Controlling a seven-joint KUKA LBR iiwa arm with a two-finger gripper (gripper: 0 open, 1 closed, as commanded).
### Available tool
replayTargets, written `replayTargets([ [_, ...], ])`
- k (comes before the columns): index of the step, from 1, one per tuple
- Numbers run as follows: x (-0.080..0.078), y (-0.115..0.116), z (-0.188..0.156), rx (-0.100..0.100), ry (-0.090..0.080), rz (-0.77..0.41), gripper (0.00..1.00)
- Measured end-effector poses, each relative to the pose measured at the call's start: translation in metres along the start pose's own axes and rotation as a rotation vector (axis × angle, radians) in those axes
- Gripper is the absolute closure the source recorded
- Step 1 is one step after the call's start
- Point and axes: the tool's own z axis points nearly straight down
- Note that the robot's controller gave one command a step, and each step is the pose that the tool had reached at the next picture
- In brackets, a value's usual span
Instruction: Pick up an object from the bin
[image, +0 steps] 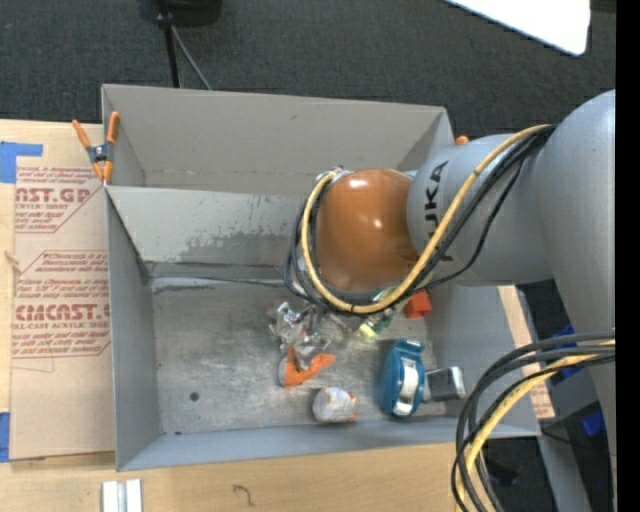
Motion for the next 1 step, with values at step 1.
replayTargets([
  [1, 0.0004, 0.0172, -0.1396, -0.001, 0.004, 0.012, 1.0],
])
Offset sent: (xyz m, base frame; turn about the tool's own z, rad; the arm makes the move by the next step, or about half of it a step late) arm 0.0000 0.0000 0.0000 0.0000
